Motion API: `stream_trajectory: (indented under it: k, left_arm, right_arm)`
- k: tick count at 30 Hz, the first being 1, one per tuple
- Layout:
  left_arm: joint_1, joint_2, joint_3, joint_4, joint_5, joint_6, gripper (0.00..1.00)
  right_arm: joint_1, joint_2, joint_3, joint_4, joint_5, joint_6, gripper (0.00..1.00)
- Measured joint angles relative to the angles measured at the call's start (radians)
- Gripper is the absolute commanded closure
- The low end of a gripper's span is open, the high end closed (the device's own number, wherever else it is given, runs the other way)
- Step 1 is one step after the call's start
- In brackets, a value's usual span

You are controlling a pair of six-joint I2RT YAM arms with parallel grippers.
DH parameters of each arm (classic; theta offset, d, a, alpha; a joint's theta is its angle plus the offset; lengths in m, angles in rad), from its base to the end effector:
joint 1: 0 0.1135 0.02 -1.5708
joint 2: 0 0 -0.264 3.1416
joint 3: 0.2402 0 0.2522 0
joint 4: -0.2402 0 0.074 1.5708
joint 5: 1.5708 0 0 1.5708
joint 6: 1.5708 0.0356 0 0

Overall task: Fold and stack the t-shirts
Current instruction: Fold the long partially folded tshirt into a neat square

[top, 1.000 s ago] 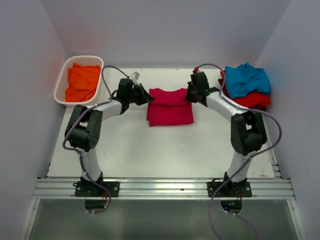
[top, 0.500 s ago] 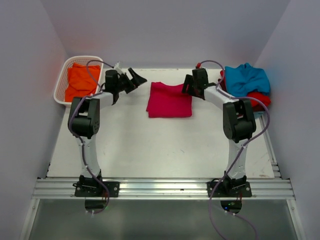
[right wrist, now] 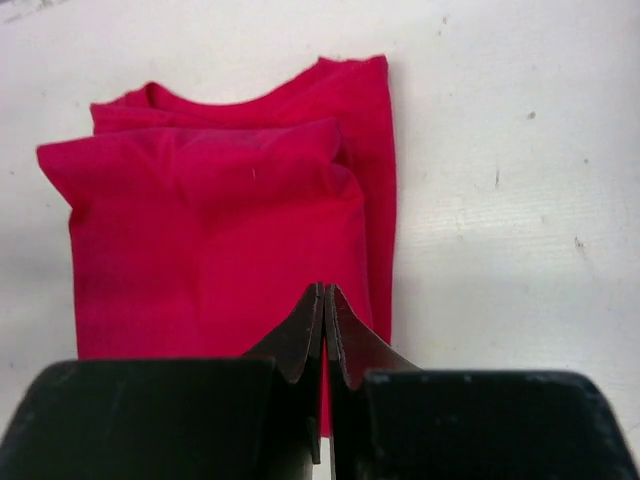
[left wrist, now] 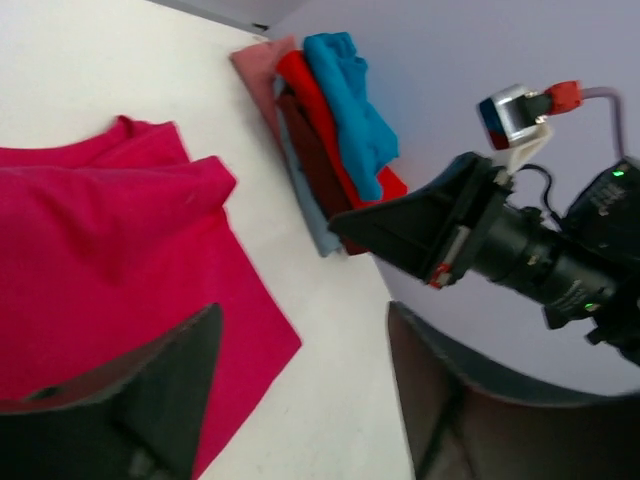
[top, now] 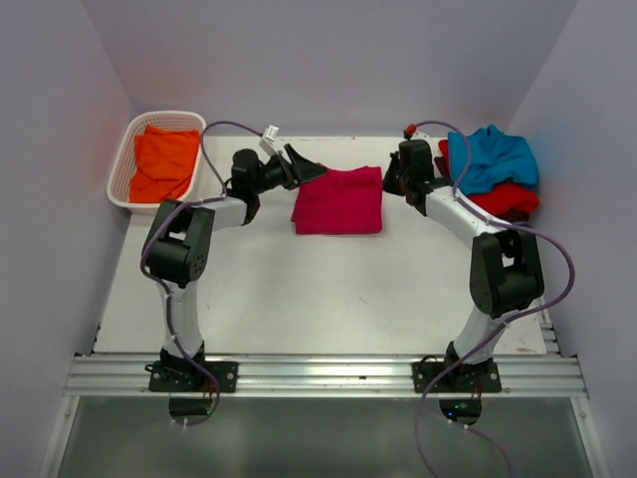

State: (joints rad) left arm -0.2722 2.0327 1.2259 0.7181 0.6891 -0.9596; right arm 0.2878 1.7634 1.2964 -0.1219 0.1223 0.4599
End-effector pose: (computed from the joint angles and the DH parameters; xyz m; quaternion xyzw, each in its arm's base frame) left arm 0.4288 -0.1432 0.2055 -0.0193 0.7306 -0.5705 0.3747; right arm 0.3917 0.1114 0.2552 0.1044 0.8745 0.1217 0.4578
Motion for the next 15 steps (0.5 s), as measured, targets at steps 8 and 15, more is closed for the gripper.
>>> stream_trajectory:
  k: [8,15]
  left_arm:
    - [-0.095,0.305,0.044,0.394,-0.001,-0.31,0.67]
    - [-0.128,0.577,0.371,0.372,-0.023,-0.417,0.67]
  right_arm:
    - [-0.067,0.047,-0.139,0.094,-0.174,0.032,1.0]
    - [-0.162,0.165,-0.188,0.192,-0.308,0.083,0.99]
